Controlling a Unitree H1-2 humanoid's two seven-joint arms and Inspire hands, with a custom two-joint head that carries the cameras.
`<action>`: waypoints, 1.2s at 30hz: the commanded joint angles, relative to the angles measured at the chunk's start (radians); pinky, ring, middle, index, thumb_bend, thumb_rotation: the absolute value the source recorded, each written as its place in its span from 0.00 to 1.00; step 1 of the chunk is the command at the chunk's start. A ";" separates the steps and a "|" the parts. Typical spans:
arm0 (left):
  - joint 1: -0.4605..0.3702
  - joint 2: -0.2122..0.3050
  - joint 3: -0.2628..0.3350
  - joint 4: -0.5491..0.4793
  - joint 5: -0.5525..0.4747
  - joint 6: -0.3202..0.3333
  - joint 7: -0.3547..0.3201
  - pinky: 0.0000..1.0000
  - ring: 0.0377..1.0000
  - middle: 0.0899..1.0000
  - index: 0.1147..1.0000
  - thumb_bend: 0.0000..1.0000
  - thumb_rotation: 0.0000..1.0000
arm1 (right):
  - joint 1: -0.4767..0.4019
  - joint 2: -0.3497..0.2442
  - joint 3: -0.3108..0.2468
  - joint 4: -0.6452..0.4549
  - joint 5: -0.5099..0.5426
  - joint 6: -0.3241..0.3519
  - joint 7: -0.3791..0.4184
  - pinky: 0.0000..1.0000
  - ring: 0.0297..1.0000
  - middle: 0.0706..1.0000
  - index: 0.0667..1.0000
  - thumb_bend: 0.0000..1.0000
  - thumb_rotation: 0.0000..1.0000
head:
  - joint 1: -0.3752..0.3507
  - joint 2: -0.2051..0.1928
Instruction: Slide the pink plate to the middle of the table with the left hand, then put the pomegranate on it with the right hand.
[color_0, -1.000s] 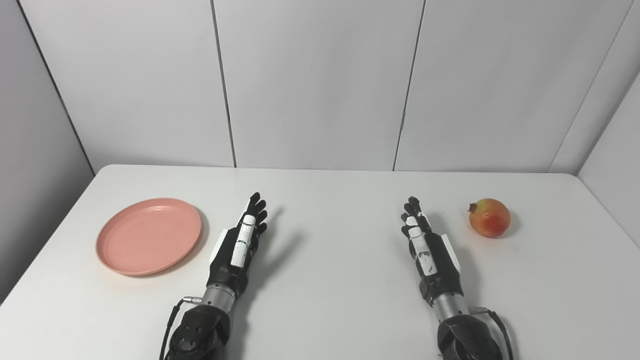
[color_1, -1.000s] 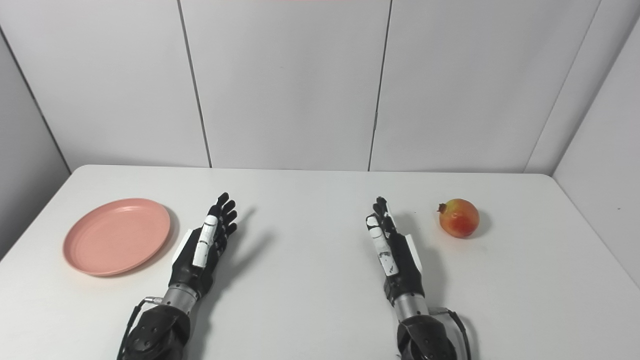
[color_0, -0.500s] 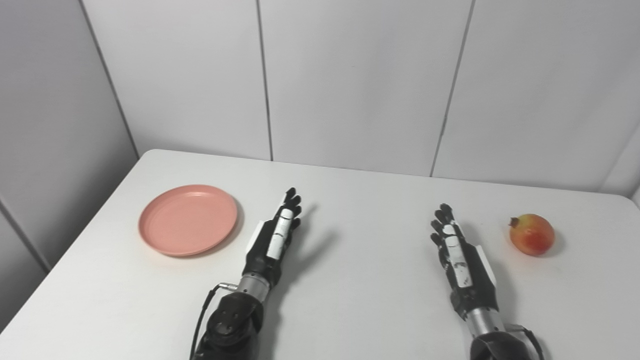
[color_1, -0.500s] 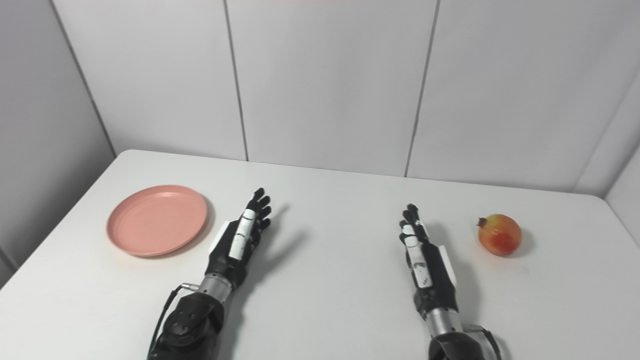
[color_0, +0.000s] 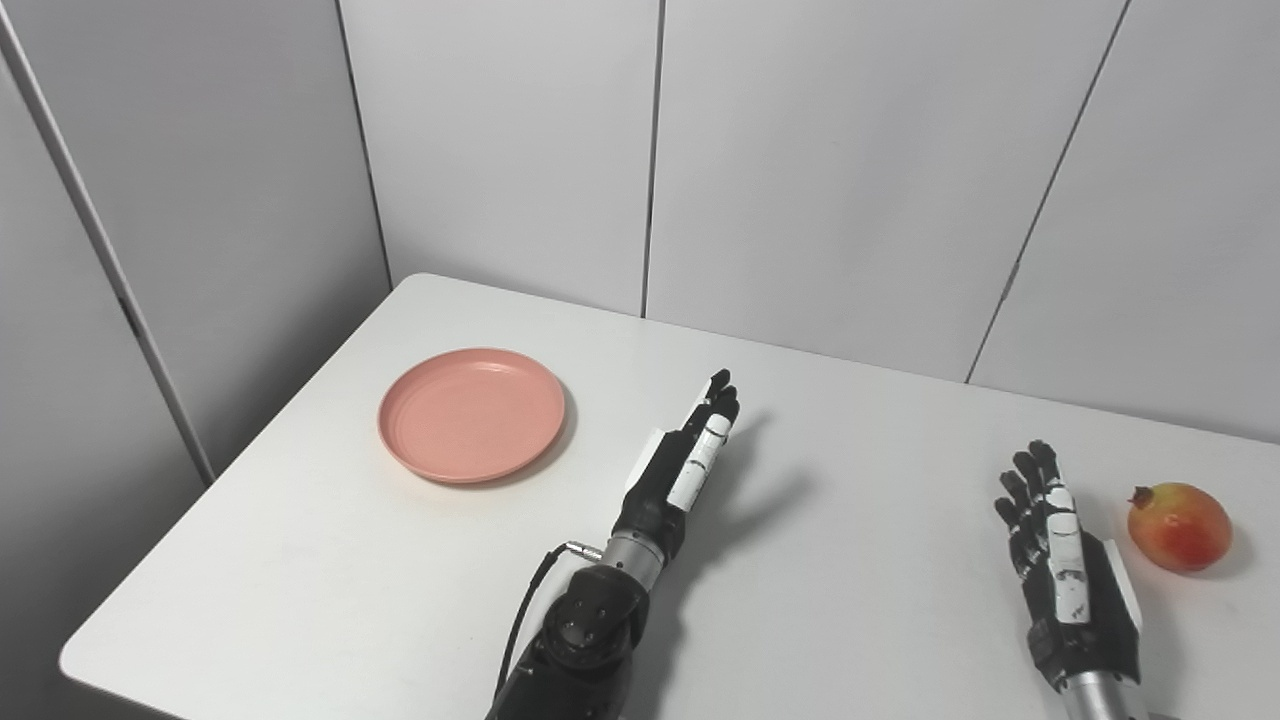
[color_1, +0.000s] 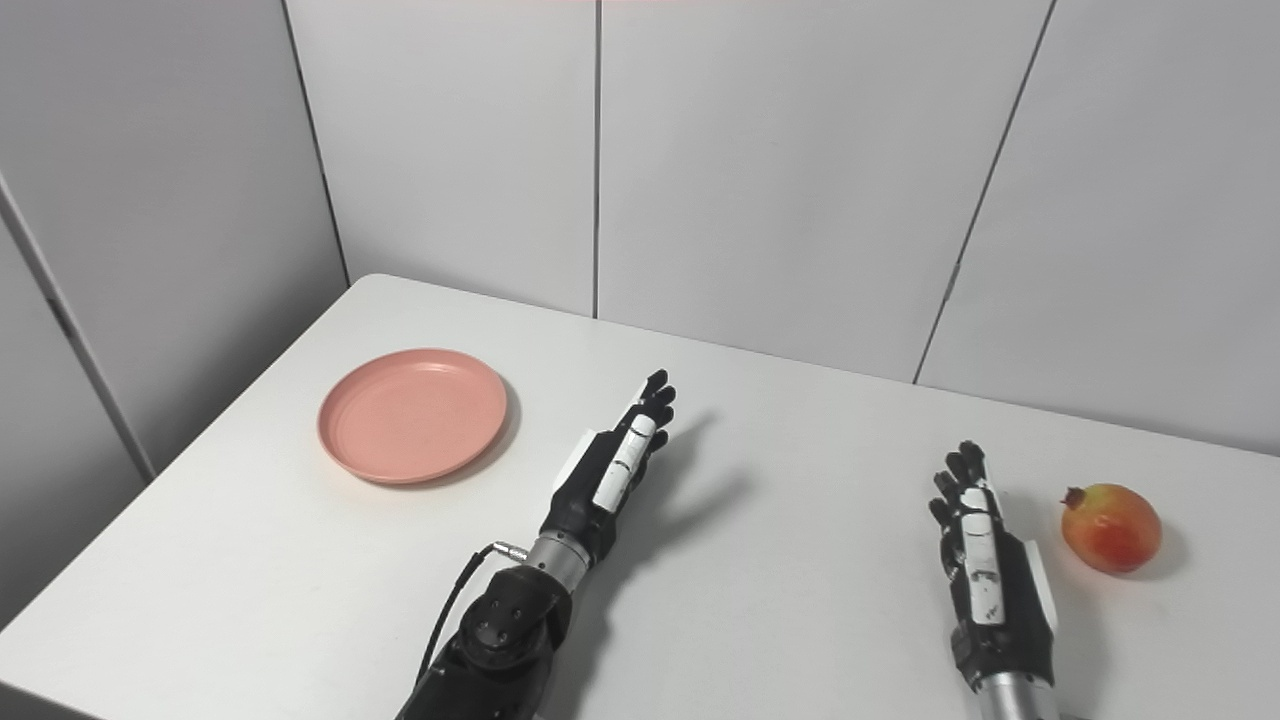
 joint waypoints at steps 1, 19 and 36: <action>0.005 -0.010 -0.001 0.028 -0.004 -0.032 0.004 1.00 1.00 1.00 1.00 0.59 1.00 | 0.015 -0.012 -0.009 0.031 0.008 -0.062 0.017 1.00 1.00 1.00 1.00 0.59 0.94 | -0.001 -0.003; -0.022 0.006 0.060 -0.117 -0.140 0.052 -0.034 1.00 1.00 1.00 1.00 0.59 1.00 | 0.006 -0.014 0.001 0.055 -0.013 -0.088 0.021 1.00 1.00 1.00 1.00 0.55 0.98 | -0.016 -0.016; -0.072 0.069 0.160 -0.309 -0.173 0.209 0.038 0.86 0.88 0.88 0.87 0.66 1.00 | 0.004 -0.013 0.000 0.051 -0.004 -0.074 0.028 1.00 1.00 1.00 1.00 0.56 0.96 | -0.012 -0.016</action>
